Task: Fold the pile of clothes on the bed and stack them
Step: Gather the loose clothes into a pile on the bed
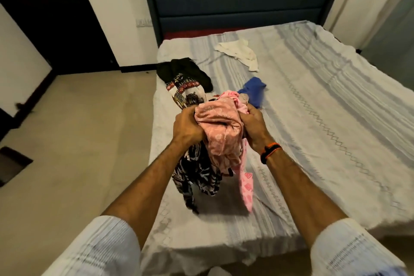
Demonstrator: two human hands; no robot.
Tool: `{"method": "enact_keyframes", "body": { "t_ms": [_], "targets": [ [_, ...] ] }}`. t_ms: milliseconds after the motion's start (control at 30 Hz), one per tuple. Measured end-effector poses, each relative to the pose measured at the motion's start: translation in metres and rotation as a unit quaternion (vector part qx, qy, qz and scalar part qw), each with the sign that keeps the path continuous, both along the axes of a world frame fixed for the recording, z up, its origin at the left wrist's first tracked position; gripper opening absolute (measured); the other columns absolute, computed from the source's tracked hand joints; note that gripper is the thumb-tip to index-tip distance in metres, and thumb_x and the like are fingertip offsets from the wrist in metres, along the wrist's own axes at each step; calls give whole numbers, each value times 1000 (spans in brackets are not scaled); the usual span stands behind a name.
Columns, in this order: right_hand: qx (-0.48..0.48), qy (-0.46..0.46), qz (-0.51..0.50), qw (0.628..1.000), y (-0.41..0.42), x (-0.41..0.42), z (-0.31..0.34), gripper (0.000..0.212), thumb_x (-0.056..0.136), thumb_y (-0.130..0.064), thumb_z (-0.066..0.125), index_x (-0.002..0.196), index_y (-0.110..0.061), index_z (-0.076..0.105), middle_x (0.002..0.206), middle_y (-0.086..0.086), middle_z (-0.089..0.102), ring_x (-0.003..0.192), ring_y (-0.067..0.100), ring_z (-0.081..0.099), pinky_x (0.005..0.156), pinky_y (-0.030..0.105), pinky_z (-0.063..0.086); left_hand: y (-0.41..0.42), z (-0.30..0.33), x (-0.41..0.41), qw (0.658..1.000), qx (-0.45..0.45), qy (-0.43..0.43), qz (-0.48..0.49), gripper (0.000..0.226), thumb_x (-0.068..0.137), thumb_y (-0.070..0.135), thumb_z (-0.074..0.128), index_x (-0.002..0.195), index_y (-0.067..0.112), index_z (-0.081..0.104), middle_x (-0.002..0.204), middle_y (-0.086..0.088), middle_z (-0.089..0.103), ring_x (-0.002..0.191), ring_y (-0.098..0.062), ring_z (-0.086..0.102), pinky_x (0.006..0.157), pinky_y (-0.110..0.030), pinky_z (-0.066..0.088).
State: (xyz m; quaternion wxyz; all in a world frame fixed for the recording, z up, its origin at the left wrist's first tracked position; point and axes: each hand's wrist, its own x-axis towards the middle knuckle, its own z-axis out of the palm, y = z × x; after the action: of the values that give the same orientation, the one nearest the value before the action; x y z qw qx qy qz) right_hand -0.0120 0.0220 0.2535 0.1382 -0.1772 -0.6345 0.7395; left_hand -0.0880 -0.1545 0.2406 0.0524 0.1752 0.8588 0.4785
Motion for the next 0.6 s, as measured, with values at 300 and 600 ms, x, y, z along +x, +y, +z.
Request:
{"method": "enact_keyframes", "body": {
  "t_ms": [300,600],
  "targets": [
    [40,25,4,999,-103,-74,17,12,85,-31,64,86,-19,67,84,2,66,78,16,60,69,30,50,-101,9,-81,999,16,26,-18,38,65,39,82,102,33,72,94,9,75,88,-13,72,83,-41,59],
    [23,20,-48,998,-170,-158,49,6,86,-23,70,85,-19,65,79,1,65,76,19,57,72,35,48,-154,35,-190,996,53,3,-78,49,59,41,86,103,25,73,98,6,75,94,-18,72,89,-42,58]
  ]
}}
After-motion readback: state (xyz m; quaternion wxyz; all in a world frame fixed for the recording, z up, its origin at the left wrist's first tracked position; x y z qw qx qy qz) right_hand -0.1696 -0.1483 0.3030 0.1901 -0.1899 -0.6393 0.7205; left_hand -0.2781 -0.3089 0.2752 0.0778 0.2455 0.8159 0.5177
